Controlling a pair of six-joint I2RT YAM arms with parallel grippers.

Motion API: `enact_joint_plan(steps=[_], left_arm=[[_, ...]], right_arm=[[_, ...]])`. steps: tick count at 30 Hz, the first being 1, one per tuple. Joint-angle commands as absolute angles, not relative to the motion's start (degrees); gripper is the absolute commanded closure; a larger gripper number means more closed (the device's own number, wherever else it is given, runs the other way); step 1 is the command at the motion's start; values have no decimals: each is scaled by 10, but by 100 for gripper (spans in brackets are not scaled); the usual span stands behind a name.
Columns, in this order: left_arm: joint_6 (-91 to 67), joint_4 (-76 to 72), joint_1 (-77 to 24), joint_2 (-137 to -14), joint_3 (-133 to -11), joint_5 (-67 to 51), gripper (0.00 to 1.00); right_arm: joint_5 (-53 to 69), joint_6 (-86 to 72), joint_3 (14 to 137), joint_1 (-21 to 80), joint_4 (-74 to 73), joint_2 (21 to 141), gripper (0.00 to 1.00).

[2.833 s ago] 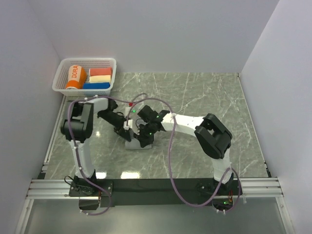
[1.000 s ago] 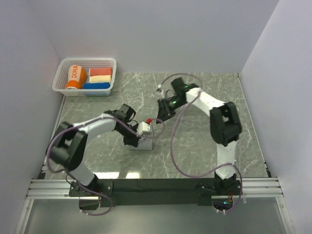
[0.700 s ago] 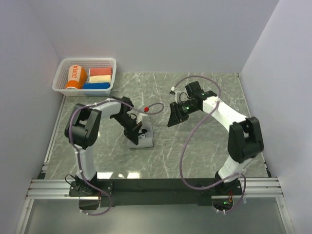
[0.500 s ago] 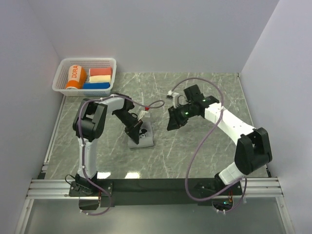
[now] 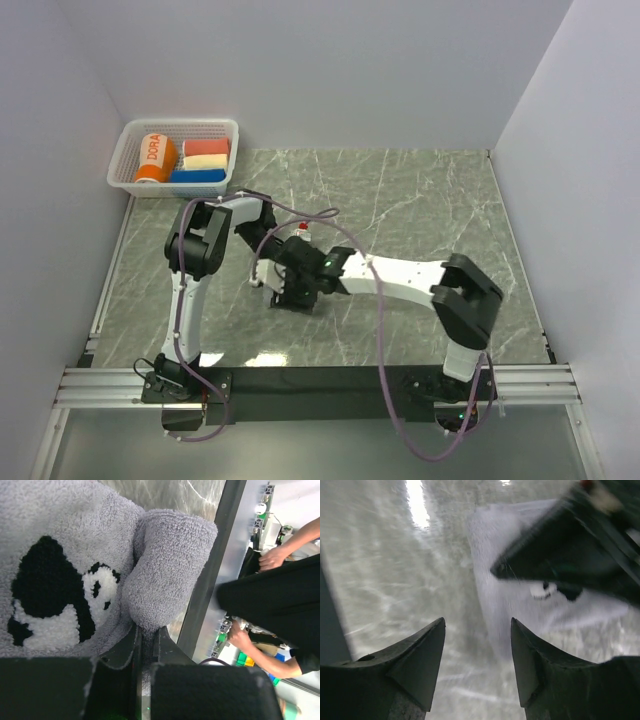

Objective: Roll the towels
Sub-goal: Roll the towel

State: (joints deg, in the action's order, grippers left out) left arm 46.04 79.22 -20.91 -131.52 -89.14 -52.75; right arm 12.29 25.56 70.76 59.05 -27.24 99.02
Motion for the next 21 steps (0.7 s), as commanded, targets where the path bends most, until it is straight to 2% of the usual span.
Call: enact_joint_plan(steps=[1, 5, 8, 9, 11, 12, 13, 18, 21], left_arm=[[522, 673, -213, -1365, -880, -385, 93], [524, 672, -212, -1364, -877, -384, 92], [520, 658, -211, -1354, -871, -387, 90], [518, 649, -211, -1348, -867, -388, 89], [516, 643, -207, -1334, -861, -393, 87], [519, 640, -203, -1328, -860, -399, 82], [519, 639, -200, -1321, -857, -401, 80], [528, 628, -156, -1257, -838, -436, 60], [536, 628, -118, -1216, -826, -456, 54]], right_arm=[[48, 317, 738, 607, -224, 1035, 38], [31, 346, 730, 613, -206, 1073, 38], [25, 359, 723, 614, -200, 1102, 46], [30, 363, 722, 614, -205, 1111, 64], [53, 360, 719, 613, -222, 1114, 81], [61, 356, 711, 613, -235, 1112, 94], [71, 352, 707, 613, -242, 1111, 100], [199, 302, 708, 582, -316, 1111, 100], [267, 271, 716, 565, -348, 1116, 100]])
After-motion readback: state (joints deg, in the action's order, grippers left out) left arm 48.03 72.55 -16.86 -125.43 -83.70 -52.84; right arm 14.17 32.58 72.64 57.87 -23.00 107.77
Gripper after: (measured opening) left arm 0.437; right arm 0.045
